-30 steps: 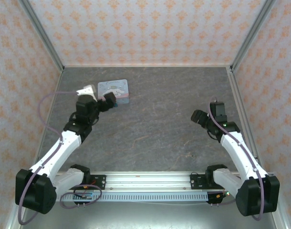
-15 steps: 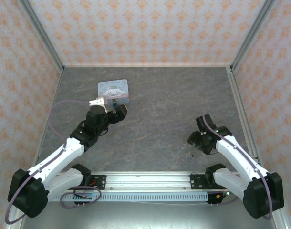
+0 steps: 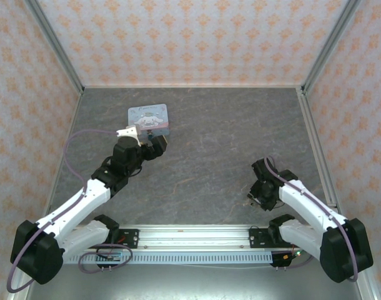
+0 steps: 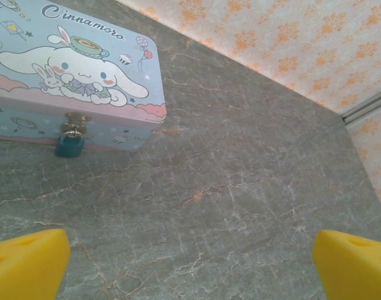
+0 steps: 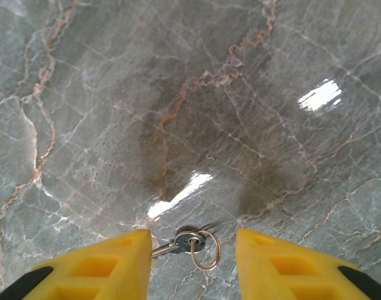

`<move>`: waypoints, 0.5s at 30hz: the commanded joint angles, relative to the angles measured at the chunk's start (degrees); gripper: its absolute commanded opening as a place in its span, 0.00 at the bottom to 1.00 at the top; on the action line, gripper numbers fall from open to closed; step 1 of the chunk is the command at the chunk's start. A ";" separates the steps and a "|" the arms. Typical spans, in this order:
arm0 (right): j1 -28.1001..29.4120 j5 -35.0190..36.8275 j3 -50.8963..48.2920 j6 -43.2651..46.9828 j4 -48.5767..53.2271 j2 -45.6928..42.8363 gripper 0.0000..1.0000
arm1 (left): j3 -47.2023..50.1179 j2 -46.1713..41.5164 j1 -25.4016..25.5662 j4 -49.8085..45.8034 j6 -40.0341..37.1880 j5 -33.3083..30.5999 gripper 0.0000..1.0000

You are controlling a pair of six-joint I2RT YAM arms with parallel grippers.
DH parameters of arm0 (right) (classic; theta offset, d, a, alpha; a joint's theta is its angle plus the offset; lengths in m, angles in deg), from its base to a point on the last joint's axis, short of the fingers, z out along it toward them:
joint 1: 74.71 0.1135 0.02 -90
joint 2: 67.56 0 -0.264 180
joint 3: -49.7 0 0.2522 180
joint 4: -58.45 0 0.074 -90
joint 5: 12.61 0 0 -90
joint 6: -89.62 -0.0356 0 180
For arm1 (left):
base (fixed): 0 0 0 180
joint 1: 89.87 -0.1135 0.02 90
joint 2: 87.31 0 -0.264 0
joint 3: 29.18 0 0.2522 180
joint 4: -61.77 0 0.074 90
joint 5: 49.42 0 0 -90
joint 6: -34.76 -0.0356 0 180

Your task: Unlock a padlock with a key

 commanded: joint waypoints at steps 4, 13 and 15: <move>0.42 0.22 1.04 -1.61 1.72 1.44 0.38 | -2.25 0.41 0.53 -0.91 -1.54 -2.05 1.00; 0.49 -1.94 0.56 -3.24 -0.41 4.74 0.33 | -2.12 0.88 0.54 -0.99 -2.14 -2.60 1.00; 0.57 -2.57 0.12 -3.97 -1.66 5.52 0.32 | -2.33 1.05 0.52 -0.98 -2.41 -2.74 1.00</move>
